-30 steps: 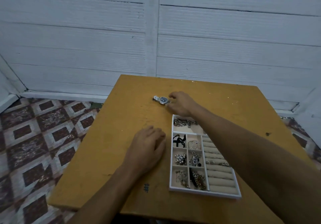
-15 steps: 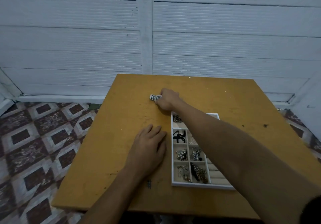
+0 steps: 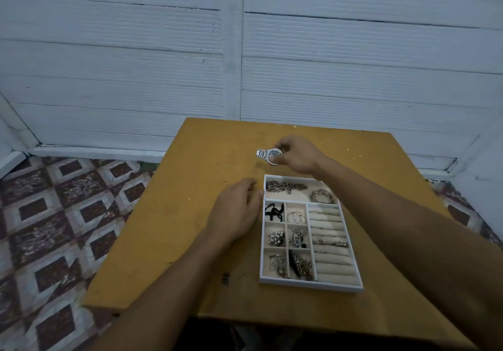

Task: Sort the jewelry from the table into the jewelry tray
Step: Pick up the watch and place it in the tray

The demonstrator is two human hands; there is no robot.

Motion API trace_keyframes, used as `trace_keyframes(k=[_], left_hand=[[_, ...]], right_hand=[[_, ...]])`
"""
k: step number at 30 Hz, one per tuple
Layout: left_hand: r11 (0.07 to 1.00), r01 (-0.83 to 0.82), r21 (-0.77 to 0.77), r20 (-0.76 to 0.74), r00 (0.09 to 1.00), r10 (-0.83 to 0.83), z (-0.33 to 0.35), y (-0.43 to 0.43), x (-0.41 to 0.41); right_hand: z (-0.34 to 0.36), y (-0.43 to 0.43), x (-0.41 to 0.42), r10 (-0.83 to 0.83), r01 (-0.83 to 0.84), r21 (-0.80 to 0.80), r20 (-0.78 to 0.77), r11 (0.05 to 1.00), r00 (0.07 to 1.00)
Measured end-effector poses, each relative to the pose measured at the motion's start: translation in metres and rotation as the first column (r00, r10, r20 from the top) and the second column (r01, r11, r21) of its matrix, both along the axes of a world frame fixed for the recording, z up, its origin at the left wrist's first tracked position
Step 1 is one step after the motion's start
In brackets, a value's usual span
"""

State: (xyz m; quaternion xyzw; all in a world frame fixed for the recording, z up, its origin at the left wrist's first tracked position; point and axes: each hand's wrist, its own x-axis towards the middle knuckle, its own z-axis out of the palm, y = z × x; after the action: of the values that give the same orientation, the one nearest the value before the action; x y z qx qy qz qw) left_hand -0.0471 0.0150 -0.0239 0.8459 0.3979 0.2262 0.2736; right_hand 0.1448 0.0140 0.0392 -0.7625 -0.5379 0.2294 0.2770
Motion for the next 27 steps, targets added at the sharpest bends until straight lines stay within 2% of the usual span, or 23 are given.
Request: trace_keyframes(k=[4, 11, 18, 22, 27], left_hand=[[0.999, 0.021, -0.034, 0.024, 1.0, -0.02, 0.004, -0.003, 0.016], [0.995, -0.026, 0.101, 0.01, 1.0, 0.025, -0.004, -0.01, 0.022], [0.994, -0.005, 0.109, -0.014, 1.0, 0.007, -0.003, -0.009, 0.027], [0.996, 0.035, 0.078, -0.053, 0.998, -0.031, 0.0, -0.005, 0.035], [0.999, -0.026, 0.045, -0.063, 0.998, 0.028, 0.004, -0.001, 0.042]], right_hand=[[-0.002, -0.032, 0.012, 0.033, -0.035, -0.022, -0.059, 0.999, 0.998], [-0.009, -0.062, 0.019, 0.033, -0.042, -0.086, -0.106, 0.995, 0.994], [-0.027, -0.064, 0.01, 0.078, -0.092, -0.117, -0.115, 0.989, 0.99], [-0.028, -0.065, 0.007, 0.076, -0.085, -0.11, -0.083, 0.99, 0.994], [-0.032, -0.068, 0.005, 0.056, -0.056, -0.078, -0.009, 0.995, 0.998]])
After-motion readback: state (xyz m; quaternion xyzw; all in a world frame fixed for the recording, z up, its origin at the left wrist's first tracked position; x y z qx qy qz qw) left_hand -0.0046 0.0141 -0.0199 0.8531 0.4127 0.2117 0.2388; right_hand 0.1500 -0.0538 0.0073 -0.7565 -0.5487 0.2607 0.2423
